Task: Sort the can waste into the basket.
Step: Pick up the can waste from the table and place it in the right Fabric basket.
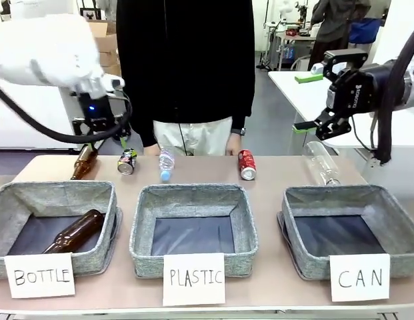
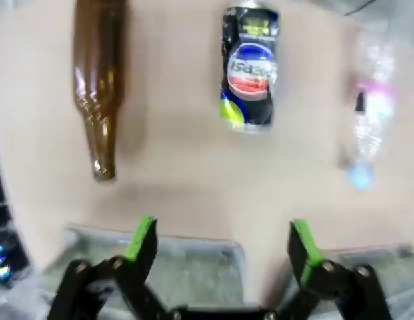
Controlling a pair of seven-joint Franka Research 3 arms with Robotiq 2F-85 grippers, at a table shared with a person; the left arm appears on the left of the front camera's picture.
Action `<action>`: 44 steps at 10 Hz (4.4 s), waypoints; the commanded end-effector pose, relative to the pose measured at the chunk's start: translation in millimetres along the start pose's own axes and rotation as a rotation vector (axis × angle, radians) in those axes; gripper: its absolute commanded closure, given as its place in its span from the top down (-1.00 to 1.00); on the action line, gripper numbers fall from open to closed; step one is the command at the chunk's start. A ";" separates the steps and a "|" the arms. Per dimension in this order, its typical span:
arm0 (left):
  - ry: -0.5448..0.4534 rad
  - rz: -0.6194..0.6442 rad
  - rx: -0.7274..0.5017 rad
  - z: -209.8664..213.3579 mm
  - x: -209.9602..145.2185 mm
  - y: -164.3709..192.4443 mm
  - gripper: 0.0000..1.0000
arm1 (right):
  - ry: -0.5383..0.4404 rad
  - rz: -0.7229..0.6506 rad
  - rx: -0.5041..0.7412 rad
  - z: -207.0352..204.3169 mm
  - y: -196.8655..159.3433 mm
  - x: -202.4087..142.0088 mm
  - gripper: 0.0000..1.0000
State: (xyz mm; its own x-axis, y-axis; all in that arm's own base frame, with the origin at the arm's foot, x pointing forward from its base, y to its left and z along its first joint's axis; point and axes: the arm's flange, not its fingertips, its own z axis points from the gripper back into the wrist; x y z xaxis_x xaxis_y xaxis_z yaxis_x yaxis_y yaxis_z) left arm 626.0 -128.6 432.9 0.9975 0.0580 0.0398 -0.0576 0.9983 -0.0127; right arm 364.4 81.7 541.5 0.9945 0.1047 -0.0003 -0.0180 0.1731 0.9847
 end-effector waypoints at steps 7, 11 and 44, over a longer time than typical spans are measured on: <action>0.119 -0.086 -0.054 -92.2 110.7 -20.5 1.00 | -0.005 0.021 0.027 -1.7 2.4 1.6 1.00; 0.135 -0.058 -0.045 -116.6 112.3 -20.9 1.00 | -0.005 0.021 0.027 -1.7 2.4 1.6 1.00; 0.173 -0.598 -0.855 69.2 -200.2 155.8 -0.20 | -0.005 0.021 0.027 -1.7 2.4 1.6 1.00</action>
State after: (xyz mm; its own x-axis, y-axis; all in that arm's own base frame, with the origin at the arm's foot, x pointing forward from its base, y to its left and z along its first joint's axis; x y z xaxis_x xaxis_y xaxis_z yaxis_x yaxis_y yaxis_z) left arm 423.9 17.0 495.1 0.8452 -0.5194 0.1254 0.4261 0.5134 -0.7449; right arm 364.8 81.5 541.4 0.9946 0.1042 -0.0004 -0.0175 0.1710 0.9851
